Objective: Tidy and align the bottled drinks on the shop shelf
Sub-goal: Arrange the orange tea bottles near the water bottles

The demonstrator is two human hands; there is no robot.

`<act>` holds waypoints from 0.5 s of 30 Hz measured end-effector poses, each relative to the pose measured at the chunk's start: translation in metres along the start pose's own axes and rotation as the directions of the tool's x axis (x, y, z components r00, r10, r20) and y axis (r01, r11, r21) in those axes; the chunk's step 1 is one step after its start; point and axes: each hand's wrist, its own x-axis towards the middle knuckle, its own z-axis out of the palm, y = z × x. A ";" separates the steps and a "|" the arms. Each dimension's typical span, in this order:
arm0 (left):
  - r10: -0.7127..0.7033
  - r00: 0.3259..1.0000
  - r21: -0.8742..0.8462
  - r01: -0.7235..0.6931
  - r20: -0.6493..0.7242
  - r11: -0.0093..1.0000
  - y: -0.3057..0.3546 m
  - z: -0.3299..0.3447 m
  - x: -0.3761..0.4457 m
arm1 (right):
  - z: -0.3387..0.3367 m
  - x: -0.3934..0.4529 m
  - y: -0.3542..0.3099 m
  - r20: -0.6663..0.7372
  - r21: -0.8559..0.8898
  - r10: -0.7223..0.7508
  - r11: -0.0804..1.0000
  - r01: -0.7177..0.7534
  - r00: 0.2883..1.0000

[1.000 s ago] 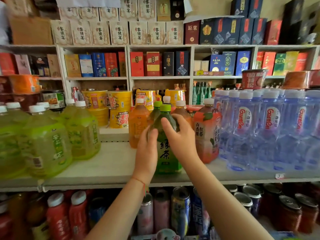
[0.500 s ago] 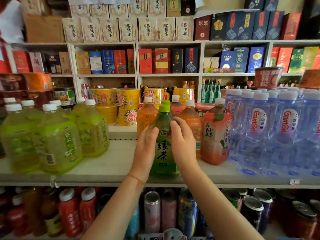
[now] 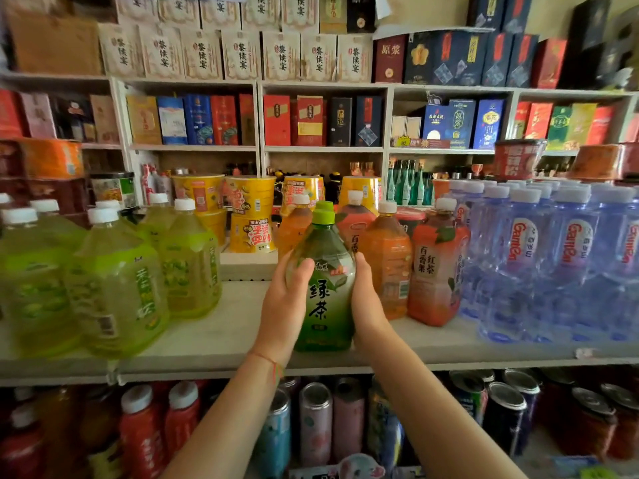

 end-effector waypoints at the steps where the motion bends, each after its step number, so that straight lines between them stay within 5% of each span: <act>1: 0.006 1.000 -0.009 -0.006 -0.004 1.000 0.000 -0.004 0.001 | 0.004 0.000 0.000 0.004 0.003 0.000 1.000 0.000 1.000; 11: 0.072 0.976 0.105 -0.051 -0.207 0.993 0.005 -0.066 0.005 | 0.079 -0.006 0.008 0.148 -0.005 0.001 1.000 0.000 0.989; 15: 0.386 0.881 0.473 -0.227 -0.273 0.851 0.007 -0.077 -0.001 | 0.093 -0.015 -0.001 0.127 -0.325 -0.152 0.927 0.186 0.980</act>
